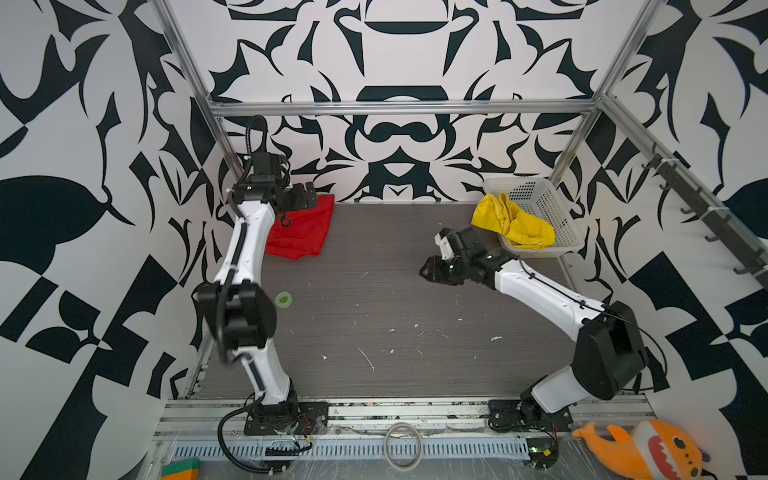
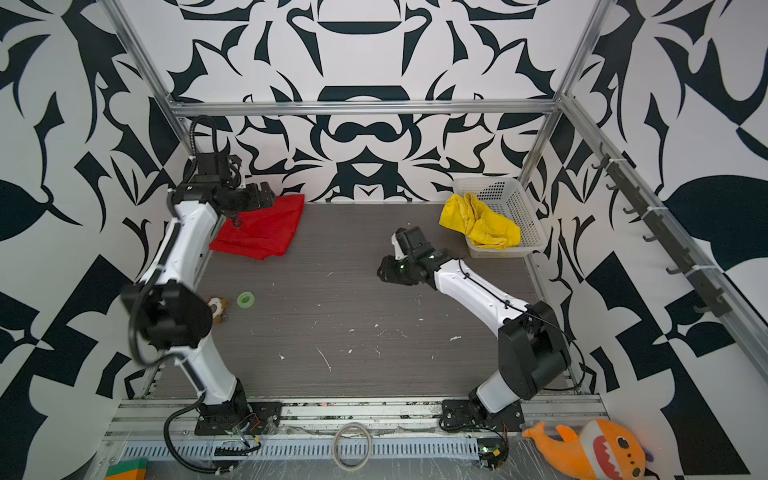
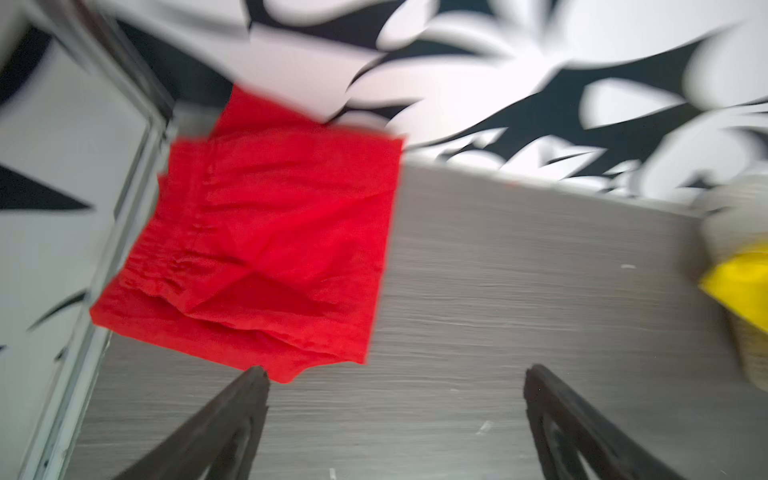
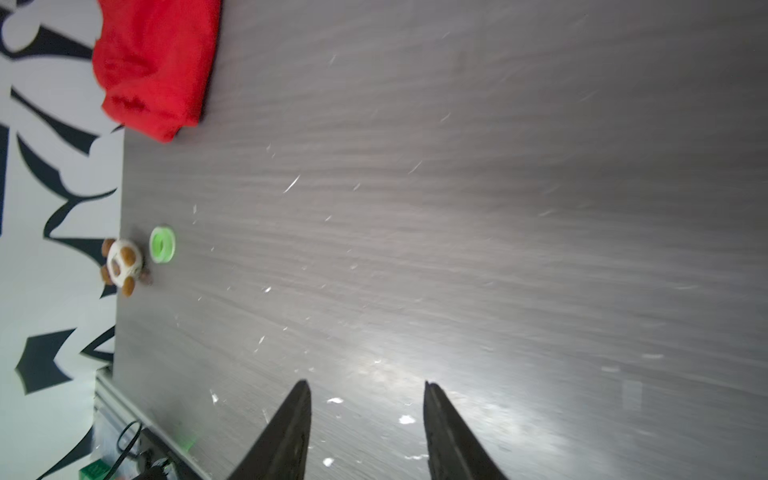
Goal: Fold and stack the shorts
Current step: 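Grasp the yellow shorts in the basket with the right gripper and lift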
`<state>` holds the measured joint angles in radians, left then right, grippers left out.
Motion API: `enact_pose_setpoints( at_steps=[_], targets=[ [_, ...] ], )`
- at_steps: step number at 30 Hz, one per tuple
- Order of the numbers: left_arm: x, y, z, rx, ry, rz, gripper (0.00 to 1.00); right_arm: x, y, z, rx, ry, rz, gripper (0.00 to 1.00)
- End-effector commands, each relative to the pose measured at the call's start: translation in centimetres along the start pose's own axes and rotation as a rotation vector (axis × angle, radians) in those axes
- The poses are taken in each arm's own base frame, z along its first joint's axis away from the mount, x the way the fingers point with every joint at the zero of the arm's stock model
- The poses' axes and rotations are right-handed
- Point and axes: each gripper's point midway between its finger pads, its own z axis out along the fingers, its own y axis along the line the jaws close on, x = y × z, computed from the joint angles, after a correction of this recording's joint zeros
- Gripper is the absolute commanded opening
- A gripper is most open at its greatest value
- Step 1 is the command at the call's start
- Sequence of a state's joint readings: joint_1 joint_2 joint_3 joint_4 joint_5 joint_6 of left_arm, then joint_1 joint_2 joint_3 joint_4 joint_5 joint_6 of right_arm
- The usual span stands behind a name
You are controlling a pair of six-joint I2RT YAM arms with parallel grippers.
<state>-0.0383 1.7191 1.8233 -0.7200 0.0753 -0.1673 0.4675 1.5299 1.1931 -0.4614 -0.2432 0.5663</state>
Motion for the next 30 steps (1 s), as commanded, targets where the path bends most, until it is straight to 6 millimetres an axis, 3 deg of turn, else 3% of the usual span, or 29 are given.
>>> enact_pose_setpoints(
  at_steps=[1,3,6,9,12,15,20,24,30],
  targets=[
    [5.1,-2.7,-0.6,0.042,0.01,0.012,1.0,-4.3,-3.0,-4.4,0.091,-0.091,-0.066,0.49],
    [7.9,-3.6,-1.1,0.082,0.002,-0.005,0.99,-7.2,-5.7,-6.3,0.154,-0.132,-0.061,0.5],
    [12.9,-3.1,-0.8,0.083,0.048,-0.077,0.99,-11.3,-10.0,-8.9,0.268,-0.191,-0.045,0.52],
    [17.6,-2.1,0.1,0.064,0.133,-0.142,1.0,-14.9,-13.7,-10.4,0.37,-0.231,-0.046,0.56],
    [20.4,-1.6,0.5,0.059,0.193,-0.176,0.99,-17.6,-17.5,-11.1,0.493,-0.227,-0.054,0.63],
    [21.3,-1.4,0.7,0.055,0.208,-0.19,1.0,-19.4,-20.4,-10.3,0.53,-0.192,-0.019,0.66],
    [21.2,-1.5,1.2,0.053,0.219,-0.185,0.99,-20.8,-23.2,-7.5,0.5,-0.132,0.023,0.68],
    [21.3,-1.6,1.9,0.055,0.236,-0.189,0.99,-21.9,-26.0,-6.4,0.529,-0.151,0.08,0.68],
    [21.9,-1.5,2.9,0.047,0.263,-0.208,0.99,-23.5,-26.8,-4.8,0.464,-0.169,0.079,0.63]
  ],
)
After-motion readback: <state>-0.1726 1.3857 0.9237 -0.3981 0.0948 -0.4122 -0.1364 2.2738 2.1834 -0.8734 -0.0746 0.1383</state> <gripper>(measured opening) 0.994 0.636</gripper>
